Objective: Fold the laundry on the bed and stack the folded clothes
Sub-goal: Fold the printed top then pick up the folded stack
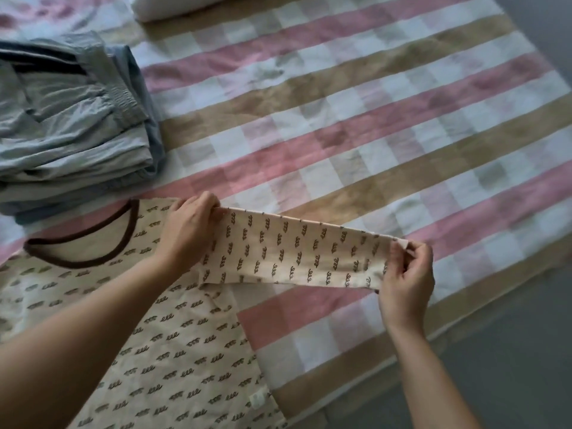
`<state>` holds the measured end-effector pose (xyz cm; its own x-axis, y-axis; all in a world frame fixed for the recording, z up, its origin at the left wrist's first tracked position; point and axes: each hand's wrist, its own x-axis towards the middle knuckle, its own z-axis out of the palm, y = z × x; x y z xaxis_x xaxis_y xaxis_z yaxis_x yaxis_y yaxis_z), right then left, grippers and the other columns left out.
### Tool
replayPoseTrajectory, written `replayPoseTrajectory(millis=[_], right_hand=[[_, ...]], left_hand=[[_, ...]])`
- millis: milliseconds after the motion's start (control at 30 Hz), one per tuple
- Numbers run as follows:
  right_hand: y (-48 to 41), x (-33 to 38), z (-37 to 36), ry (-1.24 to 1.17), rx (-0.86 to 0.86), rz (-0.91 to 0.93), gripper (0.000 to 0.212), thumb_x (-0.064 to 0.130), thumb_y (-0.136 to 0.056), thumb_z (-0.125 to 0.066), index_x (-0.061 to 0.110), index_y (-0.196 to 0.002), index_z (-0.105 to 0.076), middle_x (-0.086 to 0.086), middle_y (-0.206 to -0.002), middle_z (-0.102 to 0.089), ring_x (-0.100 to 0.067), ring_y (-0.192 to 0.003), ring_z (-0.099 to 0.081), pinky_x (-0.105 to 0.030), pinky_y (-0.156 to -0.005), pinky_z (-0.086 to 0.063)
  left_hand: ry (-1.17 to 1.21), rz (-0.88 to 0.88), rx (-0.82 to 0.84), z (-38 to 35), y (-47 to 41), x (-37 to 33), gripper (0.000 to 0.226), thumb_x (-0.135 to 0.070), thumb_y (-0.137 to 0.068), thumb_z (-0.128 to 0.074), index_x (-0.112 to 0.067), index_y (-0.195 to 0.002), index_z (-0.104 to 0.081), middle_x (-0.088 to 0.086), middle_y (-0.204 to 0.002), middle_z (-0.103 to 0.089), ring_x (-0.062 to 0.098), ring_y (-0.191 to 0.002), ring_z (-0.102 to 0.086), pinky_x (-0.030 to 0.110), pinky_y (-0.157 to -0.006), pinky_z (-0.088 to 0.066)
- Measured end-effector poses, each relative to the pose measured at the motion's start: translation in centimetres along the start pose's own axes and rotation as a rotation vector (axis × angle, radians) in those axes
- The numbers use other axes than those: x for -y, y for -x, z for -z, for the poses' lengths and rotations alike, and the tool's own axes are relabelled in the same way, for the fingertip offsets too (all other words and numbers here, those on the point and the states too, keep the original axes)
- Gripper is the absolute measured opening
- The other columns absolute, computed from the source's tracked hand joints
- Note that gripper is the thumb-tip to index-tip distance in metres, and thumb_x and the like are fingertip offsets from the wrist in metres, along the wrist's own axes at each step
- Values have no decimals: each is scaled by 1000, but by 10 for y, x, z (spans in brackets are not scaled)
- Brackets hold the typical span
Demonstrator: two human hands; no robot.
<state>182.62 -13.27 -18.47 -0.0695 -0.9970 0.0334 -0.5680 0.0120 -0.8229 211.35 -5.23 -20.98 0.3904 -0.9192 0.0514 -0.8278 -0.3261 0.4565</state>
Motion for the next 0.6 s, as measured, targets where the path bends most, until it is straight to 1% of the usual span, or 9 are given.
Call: replayPoseTrajectory(millis=[33,100,133,233,333,400,500,567,600], right_hand=[[-13,-4,-1,12,12,8,17,21,-94,-51,4,-94,-50,2,-80,-57,2,-62,-56,-4,-48,-42],[-33,-16,-7,90,56,23,25,28,-93,-51,3,-95,-51,-3,-83,-62,-19,-62,-64,-30,-49,-53],[-40,-24,-10,165,65,42,26,31,-93,-52,4,-95,-52,-6,-83,-65,-28,-65,-65,-37,-49,-50],[-53,-48,-19,406,49,79,28,36,-91,-53,9,-93,-56,-13,-84,-68,-37,-76,-61,-33,-54,-36],[-54,-63,-24,492,55,108,28,37,-90,-54,9,-92,-58,-15,-85,-66,-38,-80,-59,-38,-58,-42],[-53,-64,-26,468,31,102,24,31,-90,-55,7,-97,-58,-16,-90,-66,-38,-84,-58,-41,-62,-44],[-48,-50,-26,352,-46,50,26,12,-88,-57,0,-111,-55,-23,-107,-59,-40,-99,-51,-41,-77,-39],[-37,-33,-26,312,-38,146,24,5,-88,-55,-3,-110,-55,-25,-107,-56,-40,-101,-47,-39,-84,-34],[-25,-19,-29,290,26,234,20,5,-88,-53,-3,-106,-57,-23,-104,-58,-39,-99,-48,-38,-84,-35]], left_hand=[[3,22,-30,-7,-5,-4,14,-11,-92,-53,-8,-78,-51,5,-73,-58,26,-71,-55,41,-79,-36],[-37,65,-63,-22,-14,-9,14,-12,-91,-54,-7,-78,-52,10,-75,-62,26,-74,-55,36,-75,-29],[-68,82,-72,-29,-17,-10,15,-14,-91,-54,-8,-77,-53,11,-76,-63,27,-76,-55,35,-74,-26],[-165,112,-95,-47,-17,-10,17,-22,-93,-50,-12,-79,-53,10,-82,-62,29,-83,-54,37,-77,-24],[-213,210,-105,-55,-16,-7,18,-29,-93,-48,-12,-87,-54,13,-95,-55,30,-92,-46,40,-85,-23],[-201,268,-89,-56,-17,-9,19,-31,-92,-49,-12,-93,-54,14,-103,-50,30,-98,-42,40,-91,-22],[-96,263,-128,-43,-11,-14,22,-26,-91,-51,-12,-107,-57,12,-118,-50,30,-111,-40,39,-101,-20],[39,240,-215,-27,2,-15,24,-16,-90,-54,-6,-111,-57,14,-117,-54,30,-111,-45,36,-99,-26],[113,236,-261,-15,13,-11,22,-11,-89,-55,-2,-109,-58,15,-112,-57,27,-106,-48,33,-95,-32]])
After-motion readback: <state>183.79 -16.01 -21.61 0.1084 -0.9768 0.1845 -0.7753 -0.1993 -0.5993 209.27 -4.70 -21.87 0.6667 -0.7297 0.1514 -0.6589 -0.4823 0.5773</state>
